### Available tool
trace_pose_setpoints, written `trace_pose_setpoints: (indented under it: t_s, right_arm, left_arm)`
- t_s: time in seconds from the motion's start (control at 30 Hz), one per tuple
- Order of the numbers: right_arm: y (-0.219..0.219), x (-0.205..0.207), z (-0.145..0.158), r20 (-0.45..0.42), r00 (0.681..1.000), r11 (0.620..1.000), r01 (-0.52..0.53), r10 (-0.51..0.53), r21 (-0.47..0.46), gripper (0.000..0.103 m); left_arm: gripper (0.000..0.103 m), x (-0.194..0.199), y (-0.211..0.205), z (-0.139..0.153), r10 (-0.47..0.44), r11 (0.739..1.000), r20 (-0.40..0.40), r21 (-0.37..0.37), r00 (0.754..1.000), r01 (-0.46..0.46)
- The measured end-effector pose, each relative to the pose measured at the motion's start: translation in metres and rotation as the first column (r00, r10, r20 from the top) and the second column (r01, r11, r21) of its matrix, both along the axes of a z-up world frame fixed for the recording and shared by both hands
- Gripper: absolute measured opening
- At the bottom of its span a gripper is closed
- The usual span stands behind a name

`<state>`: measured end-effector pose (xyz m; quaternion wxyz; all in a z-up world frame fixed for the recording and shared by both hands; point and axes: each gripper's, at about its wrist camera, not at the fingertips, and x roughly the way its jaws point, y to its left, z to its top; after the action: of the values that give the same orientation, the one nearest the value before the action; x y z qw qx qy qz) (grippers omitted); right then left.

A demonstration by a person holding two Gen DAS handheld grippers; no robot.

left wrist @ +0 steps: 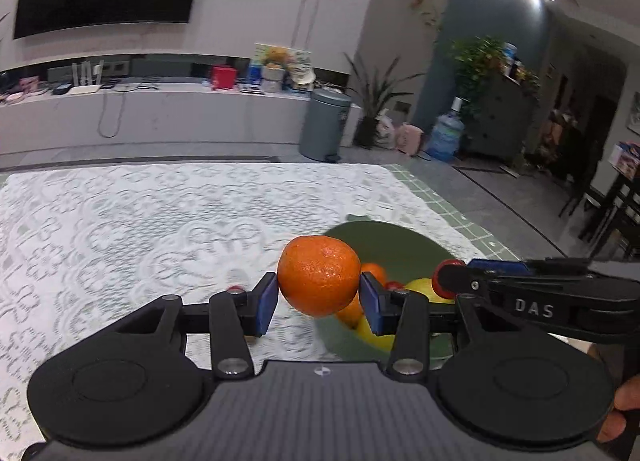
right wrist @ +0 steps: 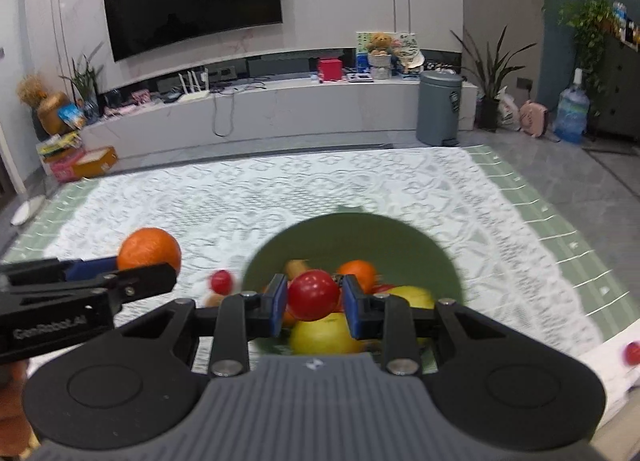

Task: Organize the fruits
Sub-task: 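Carry the orange and tomato over the green colander and release them inside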

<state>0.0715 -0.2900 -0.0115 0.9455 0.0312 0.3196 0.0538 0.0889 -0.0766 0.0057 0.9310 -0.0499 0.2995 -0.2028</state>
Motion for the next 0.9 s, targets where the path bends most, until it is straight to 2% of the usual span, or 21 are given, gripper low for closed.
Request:
trace_pose_setpoints:
  t_s: [0.47,0.9]
  right_arm:
    - [-0.043,0.026,-0.02,-0.074,0.996,0.993,0.047,-0.055,-0.108,0.027]
    - [-0.043,0.045,-0.039,-0.162,0.986,0.99,0.029,-0.05,-0.135,0.027]
  left_arm:
    - [0.05,0.028,-0.063,-0.014,-0.122,0.989,-0.06,0.071,0.991,0.126]
    - [0.05,0.05,-0.084,-0.034,-0.166,0.976,-0.138,0.118,0.976,0.183]
